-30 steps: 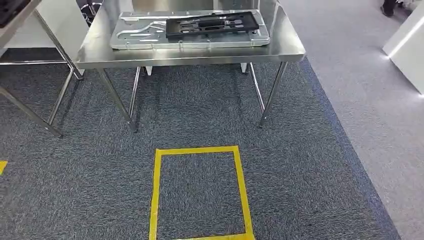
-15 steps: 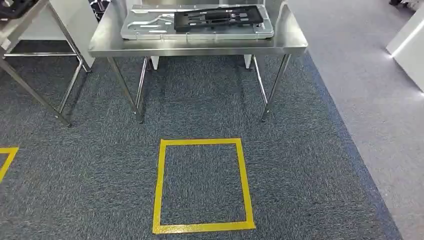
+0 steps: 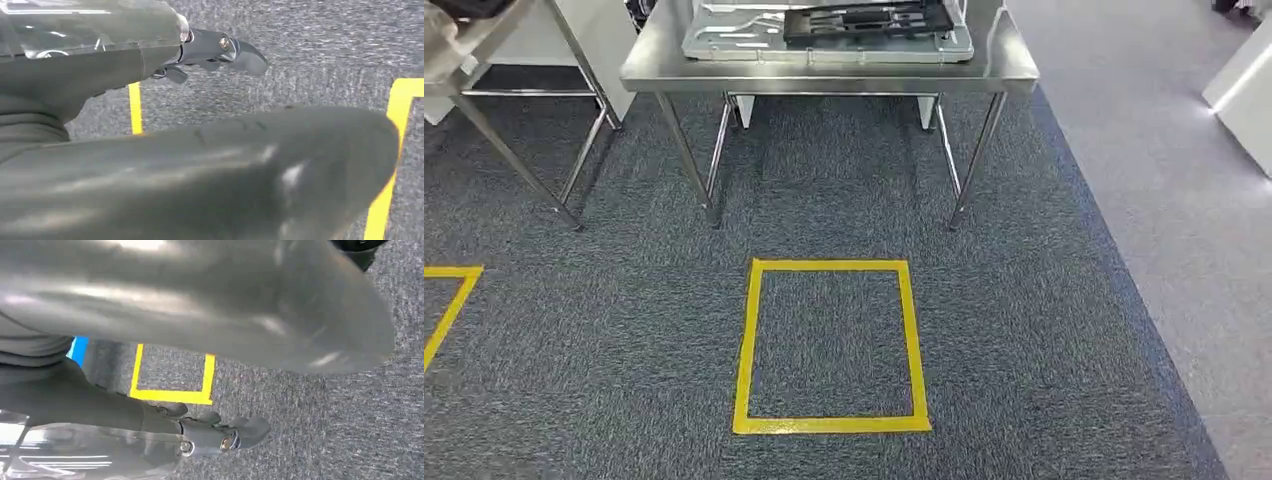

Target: Take the parts from the cabinet and place them on the table.

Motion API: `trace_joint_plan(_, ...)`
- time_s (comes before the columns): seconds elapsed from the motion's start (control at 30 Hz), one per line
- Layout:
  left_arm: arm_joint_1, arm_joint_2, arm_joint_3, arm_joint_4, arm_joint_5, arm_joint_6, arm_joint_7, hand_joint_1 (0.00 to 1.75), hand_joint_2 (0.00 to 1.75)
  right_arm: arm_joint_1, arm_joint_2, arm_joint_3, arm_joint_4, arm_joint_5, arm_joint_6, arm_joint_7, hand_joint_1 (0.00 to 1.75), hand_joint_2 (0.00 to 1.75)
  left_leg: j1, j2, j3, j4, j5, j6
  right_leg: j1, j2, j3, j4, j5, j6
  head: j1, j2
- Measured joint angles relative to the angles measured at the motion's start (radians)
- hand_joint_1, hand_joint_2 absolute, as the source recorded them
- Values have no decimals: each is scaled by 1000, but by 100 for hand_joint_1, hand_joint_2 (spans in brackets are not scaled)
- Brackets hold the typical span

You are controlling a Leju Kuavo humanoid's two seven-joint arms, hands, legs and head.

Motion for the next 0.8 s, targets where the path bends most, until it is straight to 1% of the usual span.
trace_joint_plan(0.03, 2, 0, 0, 0, 0, 0, 0, 0, 0, 0, 0, 0, 0, 0, 0, 0, 0, 0, -2, 0, -7, 5, 5, 8, 1, 0, -3, -1, 10, 6, 0, 0)
trace_joint_plan(0.07, 6, 0, 0, 0, 0, 0, 0, 0, 0, 2, 0, 0, 0, 0, 0, 0, 0, 0, 1, 4, -20, 1, 16, 18, 0, 5, -6, 1, 18, 14, 0, 0)
trace_joint_plan(0.1, 6, -3, 0, 0, 0, -1, 1, 0, 0, 2, -3, 0, 0, 0, 0, 0, 0, 0, 2, 12, -29, 4, 29, 27, -7, 11, -17, 14, -17, 19, 0, 0)
trace_joint_plan(0.13, 6, -2, 0, 0, 0, -1, 2, 0, 0, 2, -3, 0, 0, 0, 0, 0, 0, 0, 3, 12, -43, 4, 41, 34, -6, 13, -27, 52, -84, 23, 0, 0)
trace_joint_plan(0.17, 6, -2, 0, 0, -1, -1, 2, 0, 0, 3, -3, 0, 0, 0, 0, 0, 0, 0, 1, 13, -57, 4, 52, 39, -8, 13, -40, 114, -153, 27, 0, 0)
trace_joint_plan(0.2, 6, -2, 0, 0, -2, -2, 1, 0, 0, 4, -3, 0, 0, -2, 0, 0, 0, 0, -1, 13, -74, 5, 66, 39, -10, 14, -52, 192, -213, 30, 0, 0)
trace_joint_plan(0.23, 6, -2, 0, 0, -4, -2, 1, 0, 0, 5, -3, 0, 0, -2, -1, 1, 0, 0, -4, 13, -91, 7, 78, 39, -10, 14, -58, 255, -235, 31, 0, 0)
trace_joint_plan(0.27, 6, -2, 0, 0, -7, -4, 0, 0, 0, 4, -3, 0, 0, -3, -1, 1, 0, 0, -6, 14, -111, 12, 90, 39, -10, 14, -56, 301, -218, 30, 0, 0)
trace_joint_plan(0.3, 5, -2, -1, 0, -11, -5, -2, 0, 0, 4, -3, 0, 0, -5, -2, 2, 0, 0, -8, 14, -130, 19, 100, 39, -10, 14, -39, 306, -176, 28, 0, 0)
trace_joint_plan(0.33, 5, -2, -2, 0, -13, -5, -3, 0, 0, 4, -3, 0, 0, -7, -4, 2, 0, 0, -9, 14, -152, 28, 110, 38, -8, 15, -4, 277, -128, 23, 0, 0)
trace_joint_plan(0.37, 4, -2, -3, 0, -14, -6, -5, 0, 0, 4, -3, -1, 0, -8, -8, 3, 0, 0, -11, 14, -171, 34, 118, 36, -4, 16, 48, 216, -99, 13, 0, 0)
trace_joint_plan(0.4, 5, -2, -5, 0, -16, -7, -6, 0, 0, 3, -4, -1, 0, -9, -11, 4, 0, 0, -12, 13, -184, 39, 127, 34, 1, 19, 113, 129, -101, 2, 0, 0)
trace_joint_plan(0.43, 5, -6, -9, 0, -16, -8, -7, 0, 0, 1, -7, -2, -1, -10, -15, 5, 0, 0, -15, 12, -191, 44, 134, 30, 10, 23, 197, 14, -144, -14, 0, 0)
trace_joint_plan(0.47, 5, -6, -10, 0, -16, -8, -10, 0, 0, 1, -7, -2, -1, -14, -15, 5, 0, 0, -15, 13, -193, 44, 142, 25, 8, 21, 234, -60, -169, -17, 0, 0)
trace_joint_plan(0.5, 3, -6, -10, 0, -14, -8, -14, 0, 0, 1, -6, -3, -1, -18, -16, 6, 0, 0, -11, 14, -199, 43, 156, 19, 13, 22, 228, -63, -168, -16, 0, 0)
trace_joint_plan(0.53, 2, -6, -10, 0, -13, -8, -14, 0, 0, 0, -6, -4, -1, -19, -16, 6, 0, 0, -9, 14, -204, 41, 166, 14, 16, 22, 219, -61, -161, -21, 0, 0)
trace_joint_plan(0.57, 3, -6, -10, 0, -13, -8, -15, 0, 0, 2, -7, -5, -1, -20, -16, 7, 0, 0, -11, 13, -207, 38, 177, 8, 12, 20, 211, -67, -146, -27, 0, 0)
trace_joint_plan(0.6, 3, -4, -10, 0, -13, -8, -15, 0, 0, 1, -5, -7, 0, -20, -16, 8, 0, 0, -9, 9, -213, 51, 152, 4, 4, 8, 203, -72, -130, -33, 0, 0)
trace_joint_plan(0.63, 4, -4, -11, 0, -13, -8, -15, 0, 0, 0, -5, -7, 0, -20, -14, 8, 0, 0, -9, 8, -227, 83, 96, 0, 4, 9, 187, -71, -119, -45, 0, 0)
trace_joint_plan(0.67, 4, -4, -11, 0, -13, -8, -15, 0, 0, 0, -5, -8, 0, -20, -14, 8, 0, 0, -5, 9, -244, 141, 32, -5, 4, 8, 172, -70, -108, -46, 0, 0)
trace_joint_plan(0.7, 5, -4, -11, 0, -13, -8, -15, 0, 0, 2, -5, -8, 0, -20, -14, 9, 0, 0, -1, 9, -261, 218, -27, -11, 5, 6, 154, -67, -95, -47, 0, 0)
trace_joint_plan(0.73, 5, -4, -12, 0, -13, -8, -15, 0, 0, 3, -5, -8, 0, -20, -14, 10, 0, 0, 2, 9, -274, 291, -59, -16, 5, 4, 136, -63, -83, -45, 0, 0)
trace_joint_plan(0.77, 5, -4, -13, 0, -13, -8, -15, 0, 0, 3, -5, -8, 0, -20, -14, 10, 0, 0, 5, 9, -279, 350, -54, -21, 5, 3, 111, -55, -69, -44, 0, 0)
trace_joint_plan(0.8, 5, -4, -13, 0, -13, -8, -15, 0, 0, 3, -5, -9, 0, -21, -14, 10, 0, 0, 7, 9, -268, 366, -20, -24, 4, 3, 88, -46, -59, -41, 0, 0)
